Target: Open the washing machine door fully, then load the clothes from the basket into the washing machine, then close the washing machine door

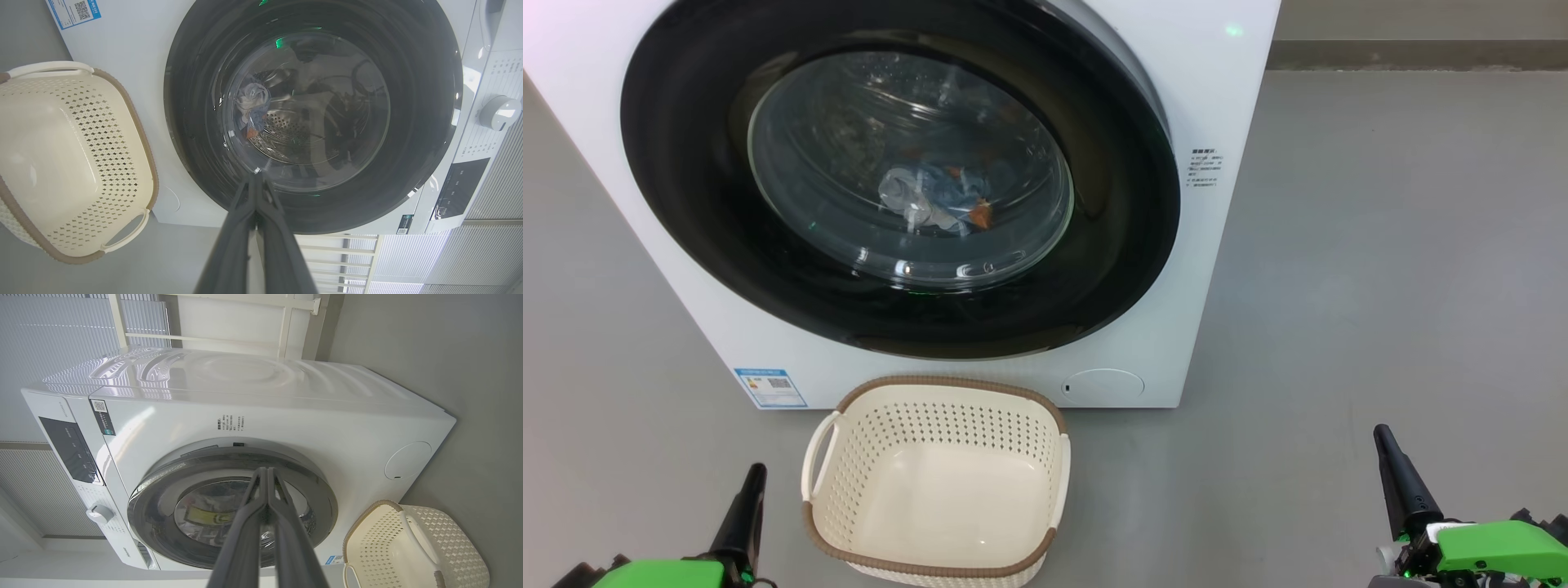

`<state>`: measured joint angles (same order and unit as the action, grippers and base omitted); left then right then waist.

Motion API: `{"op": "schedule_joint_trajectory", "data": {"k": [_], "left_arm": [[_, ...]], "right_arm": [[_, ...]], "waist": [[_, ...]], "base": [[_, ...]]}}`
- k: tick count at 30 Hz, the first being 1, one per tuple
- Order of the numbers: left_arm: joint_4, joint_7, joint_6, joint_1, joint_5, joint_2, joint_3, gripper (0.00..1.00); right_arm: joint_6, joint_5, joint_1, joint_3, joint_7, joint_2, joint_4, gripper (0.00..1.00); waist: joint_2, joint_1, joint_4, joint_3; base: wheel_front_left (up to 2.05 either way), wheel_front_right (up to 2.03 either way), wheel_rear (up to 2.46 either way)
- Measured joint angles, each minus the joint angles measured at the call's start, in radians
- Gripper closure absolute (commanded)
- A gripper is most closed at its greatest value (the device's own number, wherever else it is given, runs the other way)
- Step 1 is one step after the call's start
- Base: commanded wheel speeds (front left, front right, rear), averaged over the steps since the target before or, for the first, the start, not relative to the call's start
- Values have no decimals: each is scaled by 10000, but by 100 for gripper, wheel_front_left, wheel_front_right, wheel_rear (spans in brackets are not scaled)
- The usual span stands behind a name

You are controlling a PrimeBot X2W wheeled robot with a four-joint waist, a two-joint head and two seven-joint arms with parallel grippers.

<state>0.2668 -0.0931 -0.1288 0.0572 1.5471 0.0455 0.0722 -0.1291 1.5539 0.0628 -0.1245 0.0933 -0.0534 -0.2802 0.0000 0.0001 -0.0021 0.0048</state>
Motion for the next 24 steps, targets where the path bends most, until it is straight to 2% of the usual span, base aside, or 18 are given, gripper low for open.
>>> {"op": "schedule_joint_trajectory", "data": {"k": [5, 24], "left_arm": [[0, -140, 0, 81, 522, -61, 40, 100], [0, -140, 0, 90, 543, -77, 59, 100]], "right_arm": [[0, 416, 0, -84, 123, 40, 44, 100], [0, 508, 1, -111, 123, 61, 50, 100]], "waist": [[0, 0, 21, -18], [0, 0, 21, -18]], "base": [[0, 0, 0], [0, 0, 0]]}}
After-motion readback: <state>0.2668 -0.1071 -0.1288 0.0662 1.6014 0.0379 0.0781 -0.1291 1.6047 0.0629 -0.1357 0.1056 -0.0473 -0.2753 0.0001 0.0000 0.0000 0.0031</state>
